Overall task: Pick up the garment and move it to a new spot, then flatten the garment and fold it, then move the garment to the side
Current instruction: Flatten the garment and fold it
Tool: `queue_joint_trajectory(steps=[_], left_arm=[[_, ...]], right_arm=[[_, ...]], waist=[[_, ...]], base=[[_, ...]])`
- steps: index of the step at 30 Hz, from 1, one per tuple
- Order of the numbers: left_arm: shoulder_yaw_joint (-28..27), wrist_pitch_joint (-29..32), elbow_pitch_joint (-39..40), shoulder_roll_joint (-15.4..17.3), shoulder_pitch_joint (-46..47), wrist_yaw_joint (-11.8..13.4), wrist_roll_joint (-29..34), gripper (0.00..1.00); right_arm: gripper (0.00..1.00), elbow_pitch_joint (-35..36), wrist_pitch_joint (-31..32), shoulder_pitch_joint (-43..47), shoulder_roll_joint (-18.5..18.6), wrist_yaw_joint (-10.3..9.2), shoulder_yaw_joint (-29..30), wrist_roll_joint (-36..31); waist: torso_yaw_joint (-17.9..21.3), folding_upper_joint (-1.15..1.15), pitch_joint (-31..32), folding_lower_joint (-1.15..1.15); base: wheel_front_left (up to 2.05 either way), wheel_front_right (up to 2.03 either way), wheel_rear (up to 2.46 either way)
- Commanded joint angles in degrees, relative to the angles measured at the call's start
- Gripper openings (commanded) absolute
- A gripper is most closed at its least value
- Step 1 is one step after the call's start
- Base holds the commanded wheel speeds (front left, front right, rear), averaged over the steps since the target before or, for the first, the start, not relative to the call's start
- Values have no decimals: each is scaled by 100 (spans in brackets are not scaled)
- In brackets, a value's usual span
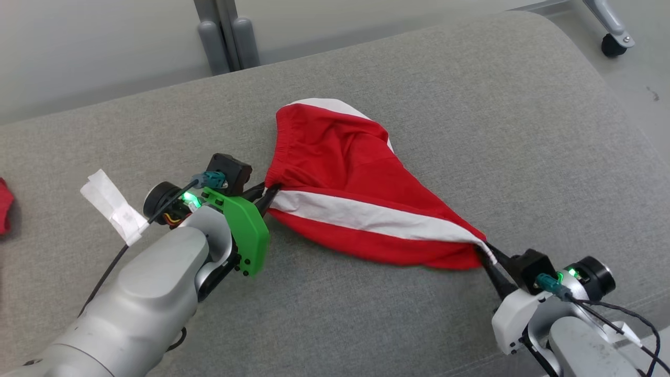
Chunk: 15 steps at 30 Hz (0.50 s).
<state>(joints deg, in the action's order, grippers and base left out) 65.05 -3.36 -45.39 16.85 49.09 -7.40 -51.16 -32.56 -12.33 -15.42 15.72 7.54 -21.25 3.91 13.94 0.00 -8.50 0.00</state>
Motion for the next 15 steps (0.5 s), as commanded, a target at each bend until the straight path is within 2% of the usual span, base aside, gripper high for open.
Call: queue_joint_trajectory(steps=[1,10,15], left_arm=[[21,-47,-25,62,122,-7,-45,0],[-171,-449,169,179,479,-7,-176,0],[-421,-678,464,268,914,147,-149,0]], right_arm=[[0,73,-81,-116,79,-10,43,30],[0,1045,-174,-683,630,-10,176,-10],[0,1798,94,-1328,1018,-10,195,-146]], waist=[[-55,0,44,0],[-294,0,504,0],[-463,0,829,0]], base=[[0,0,0],[0,0,0],[0,0,0]])
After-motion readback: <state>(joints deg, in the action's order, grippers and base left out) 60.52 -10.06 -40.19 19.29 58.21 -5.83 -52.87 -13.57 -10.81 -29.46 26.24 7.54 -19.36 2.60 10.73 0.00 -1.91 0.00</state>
